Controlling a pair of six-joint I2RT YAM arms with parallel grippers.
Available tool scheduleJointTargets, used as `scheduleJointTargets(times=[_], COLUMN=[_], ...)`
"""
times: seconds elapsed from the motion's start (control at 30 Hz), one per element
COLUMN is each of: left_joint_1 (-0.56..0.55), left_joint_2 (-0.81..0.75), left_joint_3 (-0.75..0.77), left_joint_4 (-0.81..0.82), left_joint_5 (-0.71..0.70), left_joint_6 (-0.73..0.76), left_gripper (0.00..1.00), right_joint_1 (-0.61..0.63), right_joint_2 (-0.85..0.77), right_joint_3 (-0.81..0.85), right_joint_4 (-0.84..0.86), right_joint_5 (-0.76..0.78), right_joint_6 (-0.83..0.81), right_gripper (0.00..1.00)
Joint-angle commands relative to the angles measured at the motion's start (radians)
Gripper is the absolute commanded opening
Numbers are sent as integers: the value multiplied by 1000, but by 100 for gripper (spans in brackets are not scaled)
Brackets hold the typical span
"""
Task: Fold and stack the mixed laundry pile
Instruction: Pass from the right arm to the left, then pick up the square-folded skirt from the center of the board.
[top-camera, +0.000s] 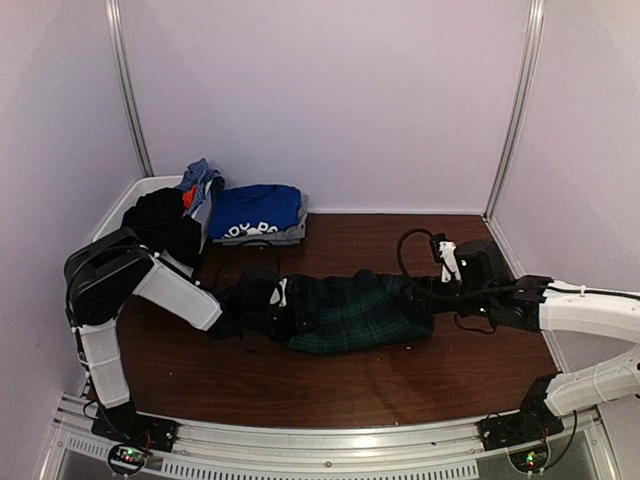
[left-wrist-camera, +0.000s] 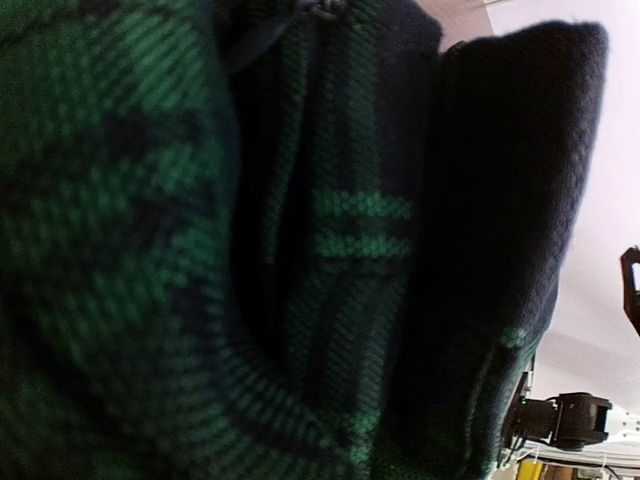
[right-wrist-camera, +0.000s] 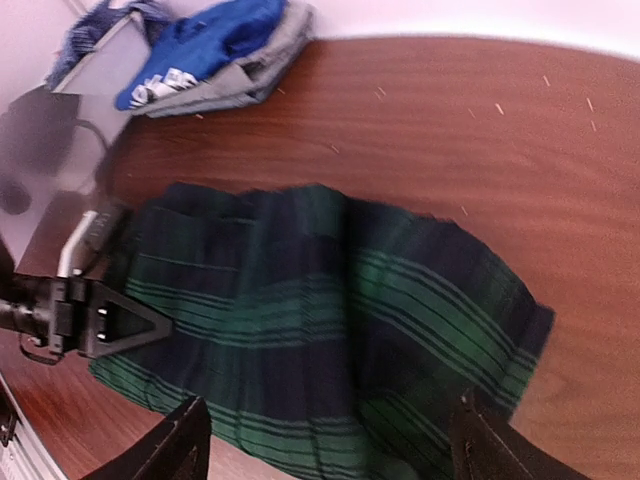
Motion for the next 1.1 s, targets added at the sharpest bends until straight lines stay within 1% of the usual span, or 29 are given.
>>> scheduleJointTargets(times=[0.0,0.1,0.13,0.2,0.3,0.4,0.53,0.67,0.8,1.0,1.07], left_joint_1=[12,12,12,12,12,12,12,13,15,15,16], left_joint_2=[-39,-43,-43,-44,-46,-44,-38,-32,-34,-25,-16], left_joint_3=[50,65,68,71,74,82,97,105,108,118,128], left_joint_4=[-226,-250,-256,-264,-263,-267,-280,-281,-283,-290,-297], left_joint_5=[-55,-56,-57,-61,-58,-56,-56,-50,-42,-42,-38], left_joint_6=[143,171,178,190,192,199,210,208,210,216,221], left_gripper=[0,0,0,0,0,0,0,0,0,0,0], right_joint_1=[-156,-264,-291,-332,-393,-431,-438,-458,-471,-460,-435], right_joint_2=[-27,-17,-15,-10,36,97,177,309,422,461,447], right_joint_3=[-55,-101,-122,-177,-217,-243,-240,-236,-254,-219,-170], right_joint_4=[-176,-163,-129,-46,58,192,366,463,597,659,599], right_joint_5=[-199,-304,-360,-420,-504,-589,-685,-764,-830,-881,-887], right_joint_6=[254,301,311,340,358,366,369,380,413,371,311], right_gripper=[85,89,91,94,98,100,100,100,100,100,100])
